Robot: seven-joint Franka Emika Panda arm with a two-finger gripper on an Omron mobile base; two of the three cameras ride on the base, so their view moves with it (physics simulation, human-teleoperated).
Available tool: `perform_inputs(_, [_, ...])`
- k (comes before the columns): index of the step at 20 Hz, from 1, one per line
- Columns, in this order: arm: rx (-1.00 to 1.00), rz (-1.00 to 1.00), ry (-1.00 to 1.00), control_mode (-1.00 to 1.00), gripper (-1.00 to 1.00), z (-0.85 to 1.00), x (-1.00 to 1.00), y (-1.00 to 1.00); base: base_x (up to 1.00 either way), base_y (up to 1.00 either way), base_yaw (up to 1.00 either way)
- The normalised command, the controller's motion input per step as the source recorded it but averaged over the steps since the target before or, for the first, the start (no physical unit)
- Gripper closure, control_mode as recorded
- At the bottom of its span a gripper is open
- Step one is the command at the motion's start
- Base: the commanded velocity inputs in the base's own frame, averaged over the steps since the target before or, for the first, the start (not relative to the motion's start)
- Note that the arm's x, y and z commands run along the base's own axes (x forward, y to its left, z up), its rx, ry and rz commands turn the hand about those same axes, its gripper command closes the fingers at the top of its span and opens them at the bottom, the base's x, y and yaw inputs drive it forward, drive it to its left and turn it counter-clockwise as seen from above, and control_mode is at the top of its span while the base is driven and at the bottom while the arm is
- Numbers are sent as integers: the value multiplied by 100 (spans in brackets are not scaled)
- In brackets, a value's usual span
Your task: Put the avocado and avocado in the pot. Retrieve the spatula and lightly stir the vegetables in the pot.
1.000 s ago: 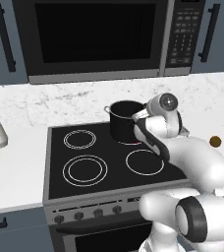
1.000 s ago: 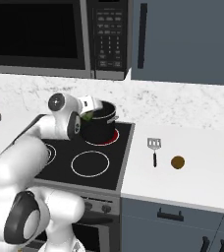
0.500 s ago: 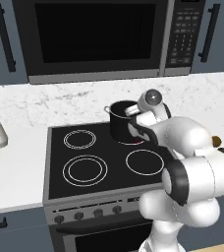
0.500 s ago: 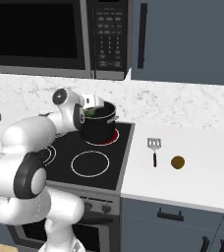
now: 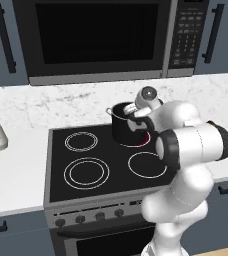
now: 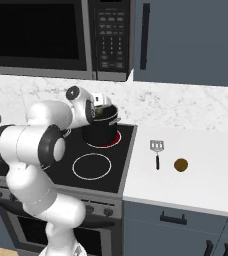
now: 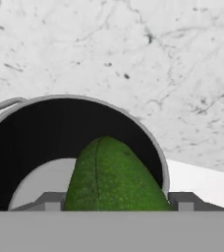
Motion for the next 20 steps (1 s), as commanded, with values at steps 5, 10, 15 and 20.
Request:
perform_inputs(5, [0,0,0,-100,-100,-46,49,0,0,0,0])
perform_inputs(10, [1,0,0,-100,-100,-5,17,0,0,0,0])
perform_inputs(15, [4,0,0,-100,-100,4,-1,0,0,0,0])
perform_inputs(20, [6,0,-1,-100,-100,33,-27,-4,0,0,0])
